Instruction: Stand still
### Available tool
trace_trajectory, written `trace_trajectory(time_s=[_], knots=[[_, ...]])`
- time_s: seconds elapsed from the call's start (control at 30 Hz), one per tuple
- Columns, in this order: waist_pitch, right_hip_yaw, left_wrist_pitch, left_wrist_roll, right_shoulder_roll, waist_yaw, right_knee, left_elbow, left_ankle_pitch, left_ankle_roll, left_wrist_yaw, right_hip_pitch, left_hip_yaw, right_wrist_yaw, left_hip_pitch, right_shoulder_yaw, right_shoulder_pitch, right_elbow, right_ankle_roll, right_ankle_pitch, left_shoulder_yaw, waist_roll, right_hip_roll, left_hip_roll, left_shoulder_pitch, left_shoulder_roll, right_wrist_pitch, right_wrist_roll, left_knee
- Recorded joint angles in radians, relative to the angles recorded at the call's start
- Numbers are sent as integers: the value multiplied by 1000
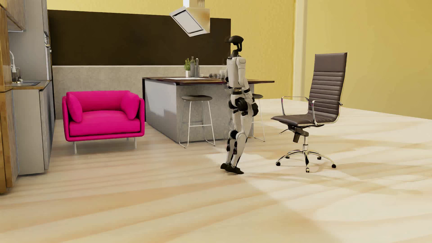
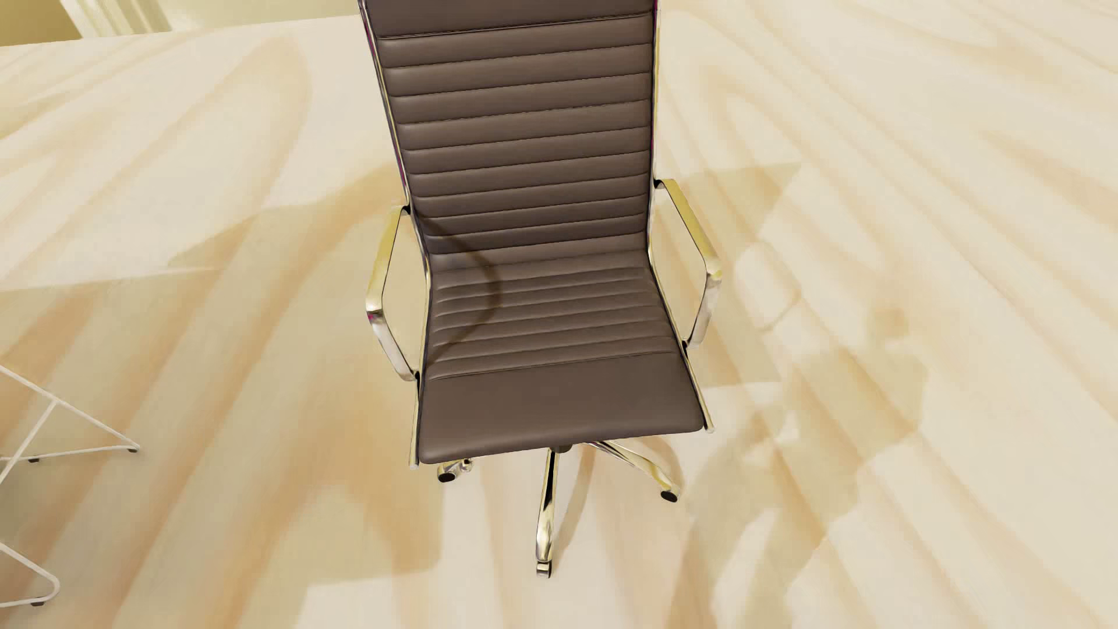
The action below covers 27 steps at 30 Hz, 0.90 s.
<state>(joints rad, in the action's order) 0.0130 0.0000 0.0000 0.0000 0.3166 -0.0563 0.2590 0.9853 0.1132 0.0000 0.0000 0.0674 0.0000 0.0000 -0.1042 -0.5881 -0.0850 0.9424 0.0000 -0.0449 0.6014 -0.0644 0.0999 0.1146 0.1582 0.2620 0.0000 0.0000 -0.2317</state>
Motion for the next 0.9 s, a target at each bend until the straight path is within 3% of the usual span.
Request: trace_trajectory(time_s=[0.9], knots=[[-19, 0, 0, 0, -1, -23, -27, 19, 1, 0, 0, 12, 0, 0, 6, 65, -25, -9, 0, 12, -32, 4, -21, 16, 10, -14, 0, 0, 13]])
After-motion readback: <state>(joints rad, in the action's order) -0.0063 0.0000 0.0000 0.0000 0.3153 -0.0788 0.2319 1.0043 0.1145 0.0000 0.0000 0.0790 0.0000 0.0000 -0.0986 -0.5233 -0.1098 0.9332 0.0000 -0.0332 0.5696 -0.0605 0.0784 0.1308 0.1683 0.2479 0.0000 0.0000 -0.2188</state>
